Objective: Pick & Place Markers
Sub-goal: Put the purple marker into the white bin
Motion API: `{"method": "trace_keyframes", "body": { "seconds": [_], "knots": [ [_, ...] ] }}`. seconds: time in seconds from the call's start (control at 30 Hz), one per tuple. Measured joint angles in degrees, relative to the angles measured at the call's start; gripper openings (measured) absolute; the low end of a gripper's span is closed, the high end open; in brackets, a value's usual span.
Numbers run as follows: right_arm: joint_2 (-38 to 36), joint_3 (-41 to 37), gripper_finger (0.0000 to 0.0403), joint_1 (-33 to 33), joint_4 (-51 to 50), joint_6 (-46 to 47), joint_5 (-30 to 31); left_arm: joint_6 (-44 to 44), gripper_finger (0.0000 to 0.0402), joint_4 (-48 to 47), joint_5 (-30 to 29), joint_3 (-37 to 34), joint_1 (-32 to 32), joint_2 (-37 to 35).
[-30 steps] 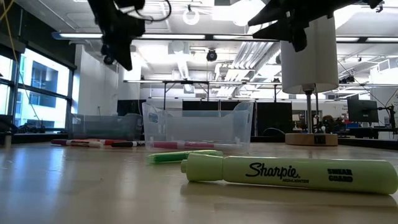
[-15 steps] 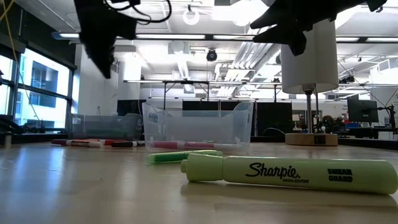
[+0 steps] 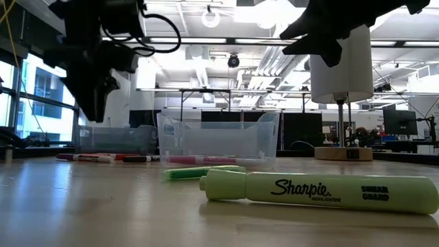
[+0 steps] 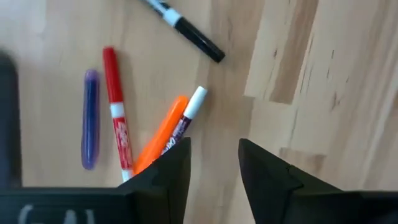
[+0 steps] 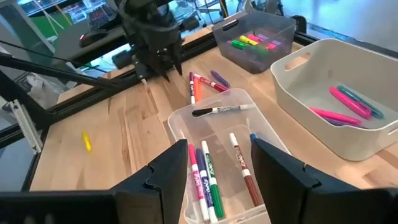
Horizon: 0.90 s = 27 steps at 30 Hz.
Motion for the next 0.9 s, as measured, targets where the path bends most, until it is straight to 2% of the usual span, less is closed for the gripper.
{"method": "trace_keyframes", "body": {
  "seconds": [0.13,0.33,0.9],
  "knots": [
    [0.0,0.0,0.0167,0.0,0.0,1.5,1.4,7.4,0.0142,4.1,-0.3,-3.9,0.0,0.0],
    [0.0,0.0,0.0167,0.0,0.0,2.4,4.9,11.1,0.0143,6.8,-2.5,-6.0,0.1,1.2],
    [0.0,0.0,0.0167,0.0,0.0,2.4,8.9,11.2,0.0143,15.4,-7.0,-12.6,0.1,1.2]
  ]
}}
